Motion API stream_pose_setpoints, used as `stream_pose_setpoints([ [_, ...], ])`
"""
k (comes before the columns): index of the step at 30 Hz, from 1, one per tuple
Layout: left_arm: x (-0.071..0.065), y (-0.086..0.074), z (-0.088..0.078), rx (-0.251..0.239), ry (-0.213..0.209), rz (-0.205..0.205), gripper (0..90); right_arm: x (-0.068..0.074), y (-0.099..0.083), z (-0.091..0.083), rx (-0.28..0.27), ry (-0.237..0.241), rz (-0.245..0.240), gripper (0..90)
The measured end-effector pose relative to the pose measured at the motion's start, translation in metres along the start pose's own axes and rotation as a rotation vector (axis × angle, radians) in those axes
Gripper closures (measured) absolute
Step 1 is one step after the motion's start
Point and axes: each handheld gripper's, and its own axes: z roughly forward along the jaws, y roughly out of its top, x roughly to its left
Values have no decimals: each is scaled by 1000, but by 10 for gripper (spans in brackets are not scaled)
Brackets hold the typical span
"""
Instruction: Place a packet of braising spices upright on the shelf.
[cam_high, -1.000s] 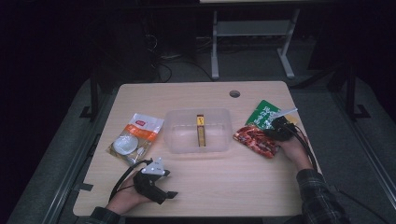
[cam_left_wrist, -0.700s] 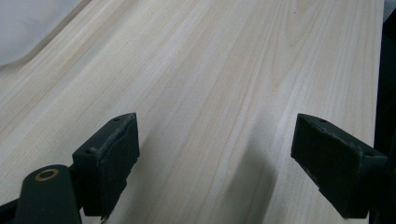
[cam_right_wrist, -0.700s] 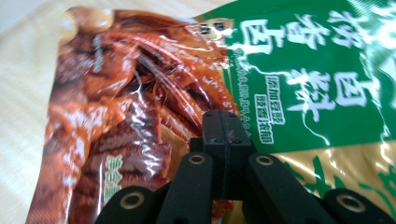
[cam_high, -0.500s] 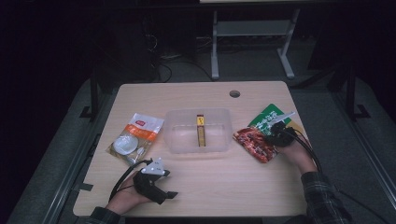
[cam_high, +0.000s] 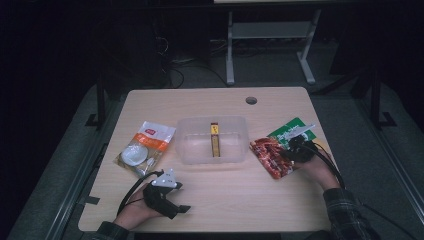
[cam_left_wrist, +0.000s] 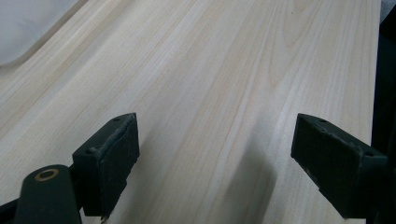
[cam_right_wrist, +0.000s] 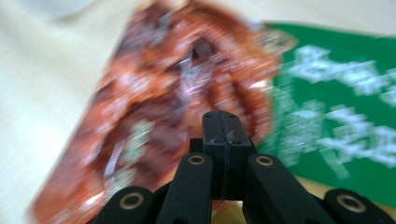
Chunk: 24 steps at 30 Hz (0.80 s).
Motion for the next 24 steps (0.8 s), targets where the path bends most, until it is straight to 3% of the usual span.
stream_pose_setpoints([
  [5,2,1,2,3,-2,-5,148,-27,13,2,-179,-58,83,900],
  [6,2,1,2,3,-4,-4,148,-33,17,5,-187,-66,112,900],
  [7,1,1,3,2,-4,-5,148,-37,21,8,-197,-78,112,900],
  [9,1,0,2,6,-5,-3,148,-43,26,14,-240,-67,140,900],
  [11,1,0,2,-1,-4,-11,148,-47,32,22,-208,-86,136,900],
  [13,2,0,1,-4,-2,-10,148,-50,33,27,-231,-72,161,900],
  [16,2,0,0,-3,-5,-7,148,-51,30,37,-192,-88,166,900],
  [20,1,0,2,-1,-6,-7,148,-53,26,40,-202,-72,180,900],
  [24,1,0,2,1,-5,-6,148,-50,23,46,-200,-83,156,900],
])
